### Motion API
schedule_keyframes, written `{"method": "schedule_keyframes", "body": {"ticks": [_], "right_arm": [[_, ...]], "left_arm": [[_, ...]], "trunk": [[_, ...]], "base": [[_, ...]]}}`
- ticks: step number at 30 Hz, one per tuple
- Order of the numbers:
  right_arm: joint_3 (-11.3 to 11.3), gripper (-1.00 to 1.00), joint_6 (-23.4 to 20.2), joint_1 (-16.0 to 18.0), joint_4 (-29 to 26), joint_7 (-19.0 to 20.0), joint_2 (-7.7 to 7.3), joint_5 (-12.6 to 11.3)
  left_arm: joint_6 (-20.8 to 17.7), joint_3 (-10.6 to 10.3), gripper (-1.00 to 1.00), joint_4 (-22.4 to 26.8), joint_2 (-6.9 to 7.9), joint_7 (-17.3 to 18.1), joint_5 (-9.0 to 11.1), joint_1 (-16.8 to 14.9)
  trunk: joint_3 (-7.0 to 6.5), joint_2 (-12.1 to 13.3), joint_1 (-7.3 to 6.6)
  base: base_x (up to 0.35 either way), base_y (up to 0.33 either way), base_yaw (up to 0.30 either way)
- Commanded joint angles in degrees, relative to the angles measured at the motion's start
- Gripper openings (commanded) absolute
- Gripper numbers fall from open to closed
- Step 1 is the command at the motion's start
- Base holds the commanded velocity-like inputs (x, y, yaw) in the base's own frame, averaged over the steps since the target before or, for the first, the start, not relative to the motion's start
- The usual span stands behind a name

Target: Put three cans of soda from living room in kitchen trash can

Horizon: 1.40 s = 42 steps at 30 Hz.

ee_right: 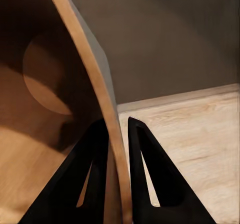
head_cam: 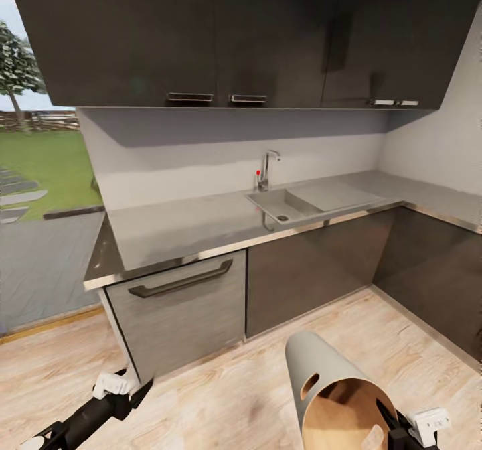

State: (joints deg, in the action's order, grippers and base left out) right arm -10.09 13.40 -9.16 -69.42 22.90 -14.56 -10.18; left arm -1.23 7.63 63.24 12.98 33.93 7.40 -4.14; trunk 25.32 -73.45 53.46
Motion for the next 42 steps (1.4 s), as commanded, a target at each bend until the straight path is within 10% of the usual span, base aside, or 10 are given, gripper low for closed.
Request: {"method": "schedule_keyframes", "body": {"ticks": [1,11,42], "right_arm": [[-0.05,-1.0,-0.05,0.02,-0.09,0.49,0.05,-0.57],[-0.39,-1.0,-0.13,0.02,-0.18,0.39,3.25,0.04],[0.16,-1.0,-0.06,0.01,0.4,0.39,3.64,1.63]], "left_arm": [[0.02,0.0,1.0,-0.1,0.0,0.0,0.0,-0.02],[0.07,-0.07,1.0,-0.56,-0.05,0.0,-0.08,0.0],[0.69,-0.33,1.0,-0.57,-0.16,-0.61,-0.18,0.01]], "trunk": [[-0.01,0.0,-0.01],[0.05,0.0,-0.01],[0.73,0.0,-0.01]], "base": [[-0.293,0.032,0.0],[-0.315,0.077,0.081],[-0.019,0.004,0.228]]}}
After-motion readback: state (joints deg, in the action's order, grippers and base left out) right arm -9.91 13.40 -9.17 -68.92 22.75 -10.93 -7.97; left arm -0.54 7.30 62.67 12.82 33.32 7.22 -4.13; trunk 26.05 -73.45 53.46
